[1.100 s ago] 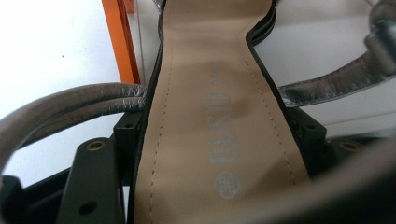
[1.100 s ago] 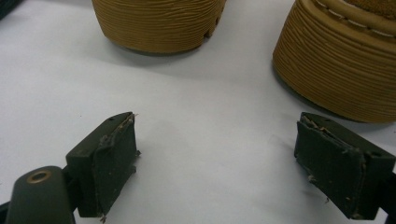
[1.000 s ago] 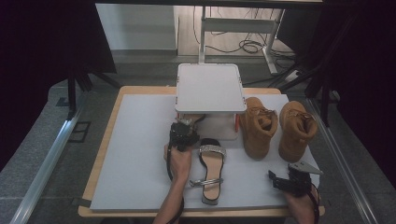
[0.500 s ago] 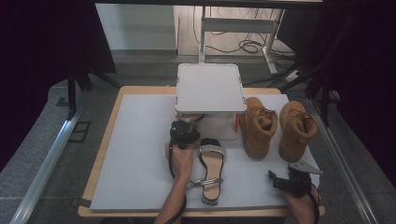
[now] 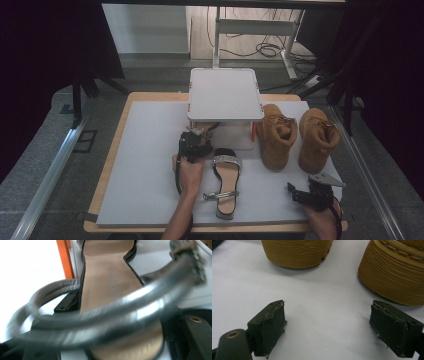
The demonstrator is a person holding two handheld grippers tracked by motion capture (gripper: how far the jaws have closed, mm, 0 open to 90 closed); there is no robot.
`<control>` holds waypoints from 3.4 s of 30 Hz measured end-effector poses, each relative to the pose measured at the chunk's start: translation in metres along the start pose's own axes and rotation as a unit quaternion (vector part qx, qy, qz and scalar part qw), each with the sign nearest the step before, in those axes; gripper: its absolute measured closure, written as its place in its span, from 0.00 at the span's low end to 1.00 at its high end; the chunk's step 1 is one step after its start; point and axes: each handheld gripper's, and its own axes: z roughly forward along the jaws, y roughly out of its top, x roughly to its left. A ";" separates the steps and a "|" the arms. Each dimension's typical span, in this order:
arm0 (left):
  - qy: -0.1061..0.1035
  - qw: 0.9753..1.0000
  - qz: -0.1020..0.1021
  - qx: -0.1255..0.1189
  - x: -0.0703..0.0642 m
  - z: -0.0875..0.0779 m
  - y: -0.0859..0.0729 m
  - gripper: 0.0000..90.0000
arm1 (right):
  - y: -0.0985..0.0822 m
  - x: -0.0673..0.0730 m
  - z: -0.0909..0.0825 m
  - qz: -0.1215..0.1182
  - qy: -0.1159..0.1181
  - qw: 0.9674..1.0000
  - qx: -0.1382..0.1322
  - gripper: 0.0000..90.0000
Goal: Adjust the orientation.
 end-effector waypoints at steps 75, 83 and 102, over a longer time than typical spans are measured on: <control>-0.099 0.990 0.097 -0.010 0.001 -0.017 -0.013 1.00 | 0.000 0.000 0.000 0.000 0.000 1.000 0.000 0.14; -0.094 0.991 0.096 -0.011 0.000 -0.010 -0.008 1.00 | 0.000 0.000 0.000 0.000 0.000 1.000 0.000 0.14; -0.084 0.993 0.088 -0.009 0.003 0.002 -0.002 1.00 | 0.000 0.000 0.000 0.001 0.000 1.000 -0.001 0.14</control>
